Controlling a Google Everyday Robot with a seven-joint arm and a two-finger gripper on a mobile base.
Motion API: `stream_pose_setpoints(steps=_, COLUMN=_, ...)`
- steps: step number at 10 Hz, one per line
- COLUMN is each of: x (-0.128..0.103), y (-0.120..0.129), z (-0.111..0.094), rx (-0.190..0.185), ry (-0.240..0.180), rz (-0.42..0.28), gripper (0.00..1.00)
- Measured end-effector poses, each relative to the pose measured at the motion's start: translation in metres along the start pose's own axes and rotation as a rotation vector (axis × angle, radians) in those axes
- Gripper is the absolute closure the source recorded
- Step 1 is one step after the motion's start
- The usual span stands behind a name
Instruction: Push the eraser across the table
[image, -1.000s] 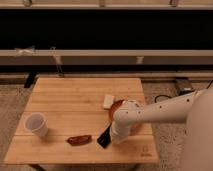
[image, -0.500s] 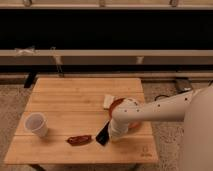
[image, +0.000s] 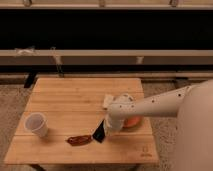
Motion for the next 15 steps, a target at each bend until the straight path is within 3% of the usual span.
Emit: stream_pose_setpoints(steps=15, x=-0.085, y=0.037, z=-0.003, rx=-0.026, ry=-0.051, rz=-0.069, gripper=1.00)
